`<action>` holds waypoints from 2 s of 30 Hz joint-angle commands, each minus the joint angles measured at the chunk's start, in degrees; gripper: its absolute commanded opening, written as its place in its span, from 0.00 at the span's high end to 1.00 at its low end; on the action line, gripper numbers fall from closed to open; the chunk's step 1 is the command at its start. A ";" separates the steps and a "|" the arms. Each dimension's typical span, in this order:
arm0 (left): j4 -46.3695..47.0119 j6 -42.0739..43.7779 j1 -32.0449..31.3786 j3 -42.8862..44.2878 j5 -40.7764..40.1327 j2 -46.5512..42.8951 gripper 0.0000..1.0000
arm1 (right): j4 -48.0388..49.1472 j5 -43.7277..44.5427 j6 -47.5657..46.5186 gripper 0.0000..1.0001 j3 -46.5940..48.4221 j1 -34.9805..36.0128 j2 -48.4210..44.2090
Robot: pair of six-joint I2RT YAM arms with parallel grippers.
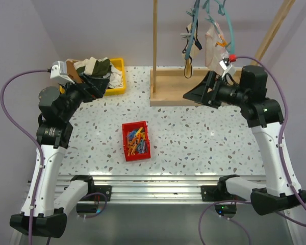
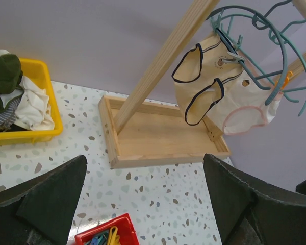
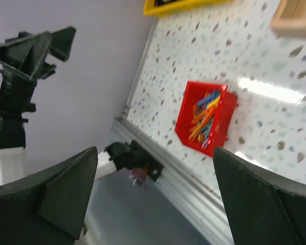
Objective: Remove the underwear clipped to the hanger
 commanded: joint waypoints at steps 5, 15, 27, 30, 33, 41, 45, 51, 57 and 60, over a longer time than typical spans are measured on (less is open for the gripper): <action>1.48 0.59 0.17 -1.29 1.79 -0.51 0.00 | -7.20 20.73 -19.16 0.01 16.82 0.97 3.80; 4.29 -1.43 0.08 -1.29 6.60 0.81 0.00 | -0.01 38.85 -23.65 0.09 27.47 6.41 13.65; 4.56 -1.70 0.08 -1.73 8.64 0.02 0.00 | 0.88 58.86 -18.82 0.11 42.49 14.94 27.44; 3.94 -1.52 0.08 -1.73 8.29 -0.68 0.00 | -3.42 63.20 -18.03 0.15 48.90 15.21 32.01; 3.77 -1.35 0.08 -1.47 7.94 -1.30 0.00 | -6.85 64.97 -18.20 0.19 54.18 15.21 36.32; 3.33 -1.26 0.08 -1.82 7.24 -2.00 0.00 | -9.40 65.23 -19.08 0.28 57.00 15.30 40.28; 2.54 -0.82 0.08 -2.00 6.71 -2.70 0.00 | -9.06 67.43 -20.14 0.41 55.60 15.21 39.59; 2.27 -0.47 0.17 -1.91 6.36 -3.05 0.00 | -8.71 69.28 -22.33 0.55 54.19 14.95 38.62; 1.22 0.32 0.08 -1.91 5.57 -3.14 0.00 | -8.62 66.64 -25.94 0.42 53.93 13.72 38.88; 1.13 0.41 0.08 -2.17 5.39 -3.23 0.00 | -7.04 65.15 -26.99 0.40 53.93 13.36 38.97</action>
